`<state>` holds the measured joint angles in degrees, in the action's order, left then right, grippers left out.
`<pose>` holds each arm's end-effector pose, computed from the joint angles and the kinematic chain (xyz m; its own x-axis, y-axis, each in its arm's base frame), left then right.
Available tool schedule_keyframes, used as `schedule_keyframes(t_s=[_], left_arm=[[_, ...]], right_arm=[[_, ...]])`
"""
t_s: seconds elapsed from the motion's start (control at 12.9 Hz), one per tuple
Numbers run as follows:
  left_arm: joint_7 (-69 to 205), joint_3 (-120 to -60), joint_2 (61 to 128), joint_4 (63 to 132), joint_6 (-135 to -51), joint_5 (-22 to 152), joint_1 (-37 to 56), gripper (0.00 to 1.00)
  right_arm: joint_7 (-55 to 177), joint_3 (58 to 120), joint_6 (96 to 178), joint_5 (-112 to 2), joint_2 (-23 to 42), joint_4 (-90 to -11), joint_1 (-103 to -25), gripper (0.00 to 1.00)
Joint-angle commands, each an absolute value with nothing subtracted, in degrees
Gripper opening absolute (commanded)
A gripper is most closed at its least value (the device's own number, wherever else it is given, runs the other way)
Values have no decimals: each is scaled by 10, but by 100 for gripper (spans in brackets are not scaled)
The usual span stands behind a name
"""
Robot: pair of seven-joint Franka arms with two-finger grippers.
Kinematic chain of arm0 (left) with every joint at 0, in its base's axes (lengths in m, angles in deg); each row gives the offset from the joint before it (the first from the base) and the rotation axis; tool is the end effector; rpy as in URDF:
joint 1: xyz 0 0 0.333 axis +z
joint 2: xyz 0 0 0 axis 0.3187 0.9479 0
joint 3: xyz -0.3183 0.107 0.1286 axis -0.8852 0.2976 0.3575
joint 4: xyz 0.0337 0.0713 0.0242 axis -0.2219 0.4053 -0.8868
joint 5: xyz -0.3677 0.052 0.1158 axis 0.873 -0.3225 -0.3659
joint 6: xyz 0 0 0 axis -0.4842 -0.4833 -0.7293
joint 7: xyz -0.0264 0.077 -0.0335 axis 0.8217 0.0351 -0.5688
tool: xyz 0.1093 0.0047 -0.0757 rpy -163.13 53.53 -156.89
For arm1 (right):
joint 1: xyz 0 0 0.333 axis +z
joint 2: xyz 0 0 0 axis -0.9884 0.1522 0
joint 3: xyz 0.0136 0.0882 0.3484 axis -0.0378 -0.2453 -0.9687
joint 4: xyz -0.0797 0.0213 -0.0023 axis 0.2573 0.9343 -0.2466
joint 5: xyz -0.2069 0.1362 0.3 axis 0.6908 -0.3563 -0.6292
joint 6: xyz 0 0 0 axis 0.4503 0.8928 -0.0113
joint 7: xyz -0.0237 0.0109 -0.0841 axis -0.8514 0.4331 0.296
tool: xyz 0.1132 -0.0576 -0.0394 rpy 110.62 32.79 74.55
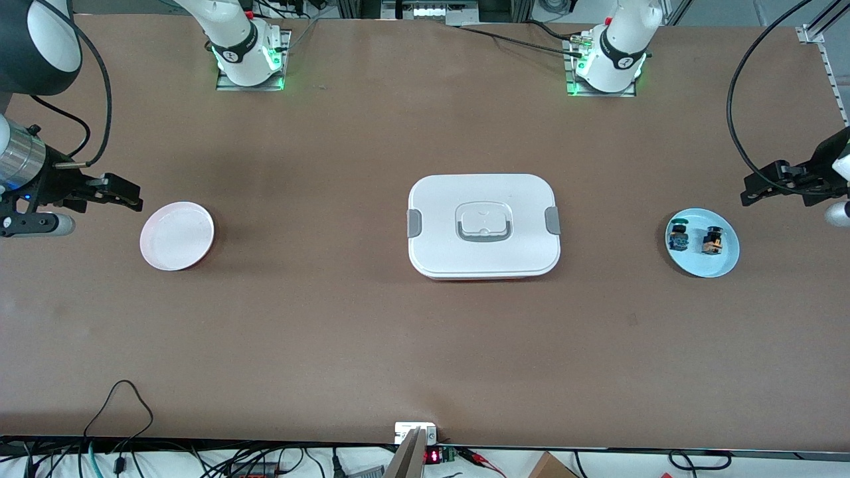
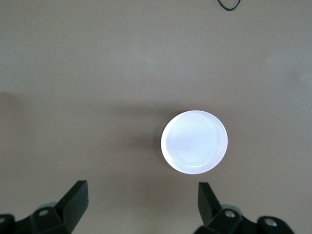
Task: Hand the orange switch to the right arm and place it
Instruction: 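Move the left gripper over the light-blue dish of switches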
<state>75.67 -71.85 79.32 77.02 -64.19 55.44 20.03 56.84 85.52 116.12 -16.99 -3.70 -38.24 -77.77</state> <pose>0.6098 0.0156 0.6273 0.9999 0.0045 -0.0149 0.0043 -0.9999 -0.0101 0.6170 0.0167 0.5716 0.9983 0.0399 -0.0427 0.0406 -0.9990 0.0175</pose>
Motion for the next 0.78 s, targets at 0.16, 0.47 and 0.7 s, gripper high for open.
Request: schedule_keyframes(t_s=[0.16, 0.47, 0.7], left_arm=[[758, -723, 788, 761, -624, 545, 203, 100], [759, -722, 788, 761, -624, 544, 204, 100], [761, -722, 788, 761, -625, 540, 203, 100]], right_arm=[[566, 855, 1157, -176, -35, -371, -779, 100], [565, 855, 1158, -176, -36, -372, -780, 100], [566, 855, 1158, -176, -35, -371, -780, 100]])
